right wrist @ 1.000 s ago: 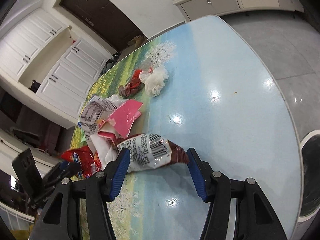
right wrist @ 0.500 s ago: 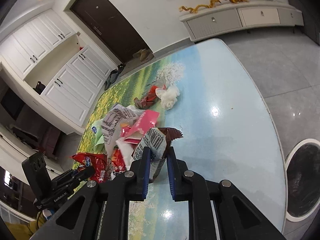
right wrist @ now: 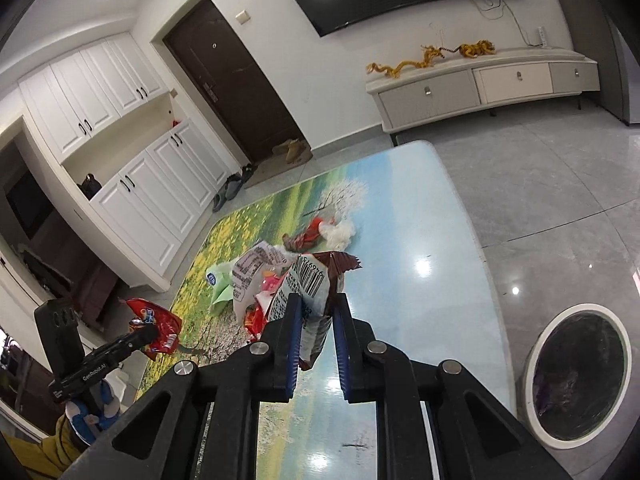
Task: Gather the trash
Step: 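Grasp the silver-printed wrapper with the right gripper while the left grasps a red snack bag, then carry both wrappers over the white bin and open both grippers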
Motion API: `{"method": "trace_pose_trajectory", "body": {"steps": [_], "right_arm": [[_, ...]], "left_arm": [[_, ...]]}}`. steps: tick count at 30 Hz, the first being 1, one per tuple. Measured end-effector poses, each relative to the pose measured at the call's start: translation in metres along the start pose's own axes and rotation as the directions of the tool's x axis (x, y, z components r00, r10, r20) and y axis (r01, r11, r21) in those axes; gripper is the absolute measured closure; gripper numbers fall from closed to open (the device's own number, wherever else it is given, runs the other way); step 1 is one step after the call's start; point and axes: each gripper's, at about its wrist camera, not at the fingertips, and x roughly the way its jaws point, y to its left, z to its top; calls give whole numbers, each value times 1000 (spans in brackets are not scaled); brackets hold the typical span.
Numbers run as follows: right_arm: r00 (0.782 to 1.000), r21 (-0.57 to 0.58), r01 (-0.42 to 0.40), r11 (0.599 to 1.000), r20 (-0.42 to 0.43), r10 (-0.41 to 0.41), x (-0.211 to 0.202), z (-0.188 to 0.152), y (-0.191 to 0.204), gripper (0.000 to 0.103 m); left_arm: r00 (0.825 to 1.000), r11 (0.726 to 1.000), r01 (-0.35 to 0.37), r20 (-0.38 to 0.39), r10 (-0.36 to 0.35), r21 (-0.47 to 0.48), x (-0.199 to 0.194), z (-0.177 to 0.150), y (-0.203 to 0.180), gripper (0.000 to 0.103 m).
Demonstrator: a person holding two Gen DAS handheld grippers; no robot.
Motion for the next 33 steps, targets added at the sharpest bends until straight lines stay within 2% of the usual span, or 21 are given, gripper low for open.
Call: {"method": "trace_pose_trajectory", "body": {"steps": [5, 10, 14, 19, 22, 24, 28, 30, 32, 33], "right_arm": [[997, 13, 35, 999, 62, -36, -37, 0, -34, 88], [980, 27, 145, 989, 132, -147, -84, -10, -78, 88], [943, 82, 273, 959, 173, -283, -115, -32, -124, 88], [900, 213, 377, 901, 144, -411, -127, -68, -189, 88], [890, 266, 400, 877, 118, -441, -128, -81, -217, 88], [884, 281, 418, 864, 94, -458, -124, -85, -231, 88], [884, 283, 430, 857, 60, -463, -113, -86, -247, 88], [883, 283, 439, 853, 38, -467, -104, -85, -259, 87], [886, 288, 440, 851, 15, -463, -98, -88, -268, 85], [886, 287, 445, 848, -3, -463, -94, -91, -275, 84]], "left_arm": [[997, 997, 68, -25, -67, 30, 16, 17, -45, 91], [981, 982, 161, -123, -148, 102, 59, 36, -117, 91], [950, 956, 239, -243, -195, 170, 107, 45, -185, 91], [906, 914, 304, -378, -190, 270, 176, 38, -276, 91], [874, 896, 342, -446, -193, 283, 216, 29, -321, 91], [861, 890, 348, -475, -179, 295, 243, 21, -347, 90], [843, 896, 343, -513, -161, 283, 283, 10, -371, 86], [835, 896, 344, -529, -154, 281, 302, 6, -380, 80], [820, 901, 347, -550, -158, 259, 318, 0, -386, 60], [812, 904, 351, -560, -165, 242, 326, -3, -388, 56]]}}
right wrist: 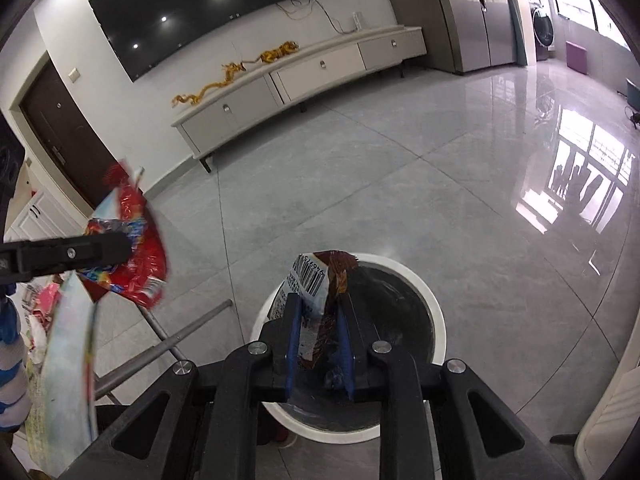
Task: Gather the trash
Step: 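Carry both wrappers over the white bin and open both grippers, then move both open grippers back over the trash pile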
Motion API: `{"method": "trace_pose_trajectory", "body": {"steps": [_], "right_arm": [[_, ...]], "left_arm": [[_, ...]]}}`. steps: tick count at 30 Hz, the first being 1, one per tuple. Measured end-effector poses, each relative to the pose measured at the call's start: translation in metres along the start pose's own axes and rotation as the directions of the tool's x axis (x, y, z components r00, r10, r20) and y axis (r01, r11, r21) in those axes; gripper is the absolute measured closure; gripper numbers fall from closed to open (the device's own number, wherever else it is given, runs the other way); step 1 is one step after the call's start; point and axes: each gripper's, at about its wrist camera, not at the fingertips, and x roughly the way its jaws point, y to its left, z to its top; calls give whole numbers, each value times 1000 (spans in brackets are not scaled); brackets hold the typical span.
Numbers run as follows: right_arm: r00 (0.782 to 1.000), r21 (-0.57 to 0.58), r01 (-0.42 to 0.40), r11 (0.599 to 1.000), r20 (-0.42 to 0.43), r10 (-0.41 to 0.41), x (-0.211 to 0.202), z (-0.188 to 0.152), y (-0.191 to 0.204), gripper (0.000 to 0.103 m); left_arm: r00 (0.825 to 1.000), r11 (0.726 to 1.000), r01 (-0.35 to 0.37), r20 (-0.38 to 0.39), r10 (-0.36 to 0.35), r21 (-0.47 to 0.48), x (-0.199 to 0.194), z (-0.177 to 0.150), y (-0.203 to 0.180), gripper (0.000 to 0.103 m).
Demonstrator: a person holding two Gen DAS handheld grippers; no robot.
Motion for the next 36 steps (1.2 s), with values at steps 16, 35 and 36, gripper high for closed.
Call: {"method": "trace_pose_trajectory", "body": {"steps": [16, 35, 36], "right_arm": [[1000, 13, 26, 1000, -11, -25, -13, -7, 2, 78], [977, -353, -170, 920, 63, 204, -89, 13, 199, 71], [974, -365, -192, 911, 45, 223, -85, 13, 210, 71]], "left_arm": [[981, 997, -73, 180, 69, 15, -81, -42, 8, 52], [894, 927, -214, 320, 313, -308, -254, -209, 166, 52], [892, 911, -217, 308, 331, -350, -257, -220, 182, 52]]}}
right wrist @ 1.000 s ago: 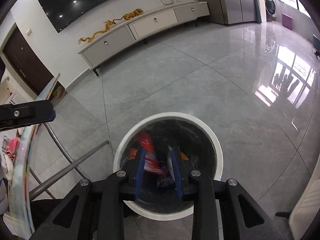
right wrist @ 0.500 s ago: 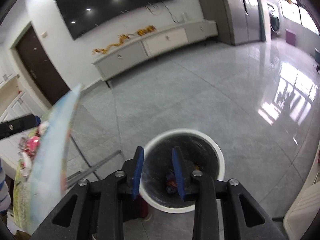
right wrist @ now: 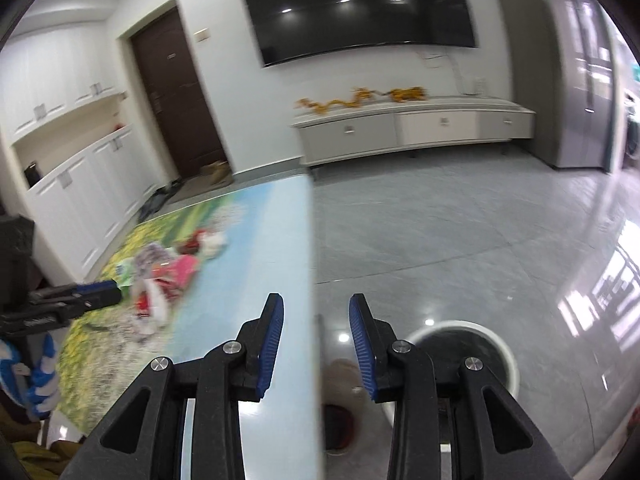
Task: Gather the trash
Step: 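Move both open grippers back over the trash pile, then grasp the red snack bag with the left gripper while the right grasps the pink paper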
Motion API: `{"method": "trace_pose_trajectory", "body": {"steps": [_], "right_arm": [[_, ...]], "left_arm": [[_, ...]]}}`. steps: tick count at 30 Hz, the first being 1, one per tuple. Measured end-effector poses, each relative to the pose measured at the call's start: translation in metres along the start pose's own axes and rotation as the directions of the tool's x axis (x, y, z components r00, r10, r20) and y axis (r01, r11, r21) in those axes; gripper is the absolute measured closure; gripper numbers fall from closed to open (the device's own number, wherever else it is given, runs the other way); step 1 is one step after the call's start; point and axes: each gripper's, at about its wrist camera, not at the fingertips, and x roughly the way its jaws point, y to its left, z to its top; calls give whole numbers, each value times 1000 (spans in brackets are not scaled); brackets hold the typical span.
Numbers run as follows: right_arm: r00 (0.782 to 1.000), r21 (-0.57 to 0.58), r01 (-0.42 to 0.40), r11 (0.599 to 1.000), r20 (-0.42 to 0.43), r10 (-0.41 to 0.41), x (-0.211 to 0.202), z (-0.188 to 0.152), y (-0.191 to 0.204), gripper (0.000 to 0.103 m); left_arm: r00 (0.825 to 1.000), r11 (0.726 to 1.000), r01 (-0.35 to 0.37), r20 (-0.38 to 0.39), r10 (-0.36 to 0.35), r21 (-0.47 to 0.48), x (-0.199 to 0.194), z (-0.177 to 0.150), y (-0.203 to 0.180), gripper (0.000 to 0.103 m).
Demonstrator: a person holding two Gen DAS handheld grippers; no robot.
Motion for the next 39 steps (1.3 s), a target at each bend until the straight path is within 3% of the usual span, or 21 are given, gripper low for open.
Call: {"method": "trace_pose_trajectory", "body": {"steps": [3, 7, 12, 15, 16, 19, 26, 29, 32, 39], "right_arm": [[999, -45, -37, 998, -28, 36, 21, 9, 25, 64], [994, -91, -91, 992, -69, 85, 48, 13, 52, 62], [983, -109, -134, 985, -137, 119, 79, 4, 70, 62], [977, -114, -145, 983, -170, 125, 94, 0, 72, 62], [976, -114, -149, 982, -178, 127, 97, -1, 72, 62], [971, -115, -156, 981, -199, 131, 106, -1, 71, 62], [957, -131, -194, 972, -242, 158, 124, 5, 82, 62], [945, -129, -233, 964, -265, 193, 135, 10, 94, 61], [935, -123, -257, 959, -283, 214, 148, 18, 106, 54], [887, 0, -324, 946, -347, 304, 192, 40, 133, 51]], "left_arm": [[999, 993, -37, -38, 33, -111, 9, -9, 45, 53], [994, 980, -67, -96, 50, -188, 35, -12, 68, 54], [988, 976, -71, -149, 40, -205, 65, -5, 73, 57], [983, 976, -81, -180, 44, -202, 81, -2, 73, 62], [981, 975, -84, -188, 45, -205, 85, -2, 73, 69], [982, 969, -66, -187, 21, -237, 87, 3, 77, 80], [991, 951, 9, -128, -50, -309, 67, -9, 99, 82], [994, 958, 12, -99, -42, -287, 53, -16, 102, 84], [997, 962, 12, -72, -33, -272, 39, -25, 109, 85], [999, 969, 33, -11, -37, -243, 10, -48, 119, 86]]}}
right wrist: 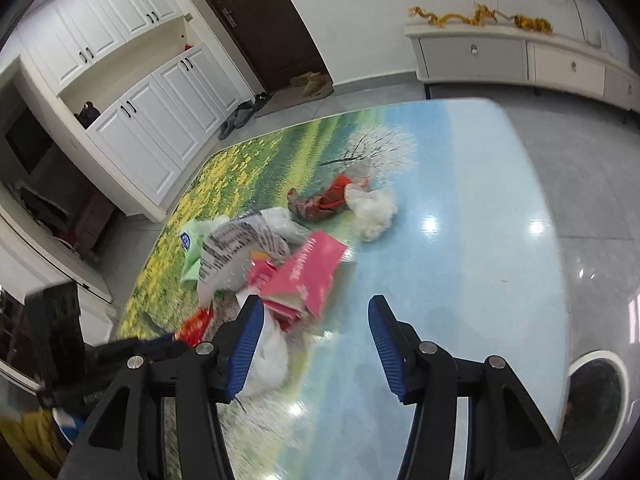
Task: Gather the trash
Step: 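Grasp the red snack bag with the left gripper while the right grasps the pink paper, then carry the red bag and pink paper over the white bin and release both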
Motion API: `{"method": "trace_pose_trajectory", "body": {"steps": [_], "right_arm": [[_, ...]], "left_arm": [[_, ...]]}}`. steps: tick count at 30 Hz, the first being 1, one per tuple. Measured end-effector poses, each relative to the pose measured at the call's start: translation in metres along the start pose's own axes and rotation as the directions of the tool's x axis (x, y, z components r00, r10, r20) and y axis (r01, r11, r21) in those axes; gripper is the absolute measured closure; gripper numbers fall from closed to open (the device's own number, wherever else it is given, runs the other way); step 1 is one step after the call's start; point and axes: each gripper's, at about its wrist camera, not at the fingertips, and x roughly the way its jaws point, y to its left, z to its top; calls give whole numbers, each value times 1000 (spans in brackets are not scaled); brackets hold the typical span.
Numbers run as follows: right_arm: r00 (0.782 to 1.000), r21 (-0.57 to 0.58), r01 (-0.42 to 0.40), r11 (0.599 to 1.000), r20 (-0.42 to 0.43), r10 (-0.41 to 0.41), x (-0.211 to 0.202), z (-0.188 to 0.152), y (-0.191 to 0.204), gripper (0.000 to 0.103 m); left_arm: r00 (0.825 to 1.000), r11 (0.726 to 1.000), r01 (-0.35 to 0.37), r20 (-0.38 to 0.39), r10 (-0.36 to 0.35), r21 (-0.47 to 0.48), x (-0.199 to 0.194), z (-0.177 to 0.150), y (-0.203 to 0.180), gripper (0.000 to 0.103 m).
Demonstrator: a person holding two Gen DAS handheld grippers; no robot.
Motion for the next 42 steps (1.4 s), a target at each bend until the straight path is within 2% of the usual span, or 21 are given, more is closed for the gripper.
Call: {"method": "trace_pose_trajectory", "body": {"steps": [6, 11, 14, 17, 23, 28, 35, 42], "right_arm": [[997, 106, -12, 994, -73, 19, 37, 16, -1, 51], [991, 226, -43, 973, -117, 71, 59, 17, -11, 51], [985, 286, -74, 955, -126, 115, 66, 14, -20, 64], [988, 318, -103, 942, -81, 135, 57, 9, -27, 71], [997, 258, -75, 963, 28, 70, 1, 6, -22, 72], [995, 173, -19, 985, 104, 1, -52, -5, -8, 72], [989, 80, 60, 995, 132, -71, -93, -37, 18, 72], [983, 8, 109, 994, 148, -109, -117, -67, 32, 72]], "left_arm": [[999, 999, 46, 13, -46, 22, -16, -7, 9, 86], [997, 997, 75, 28, -75, 18, -27, -12, 13, 86], [995, 995, 93, 43, -94, 30, -35, -15, 14, 86], [993, 993, 103, 52, -105, 53, -39, -17, 12, 86], [989, 988, 130, 59, -136, 84, -44, -13, -6, 86], [986, 986, 135, 88, -144, 101, -52, -11, -15, 86], [982, 982, 149, 95, -161, 120, -61, -20, -28, 86], [980, 972, 159, 96, -177, 173, -67, -24, -53, 86]]}}
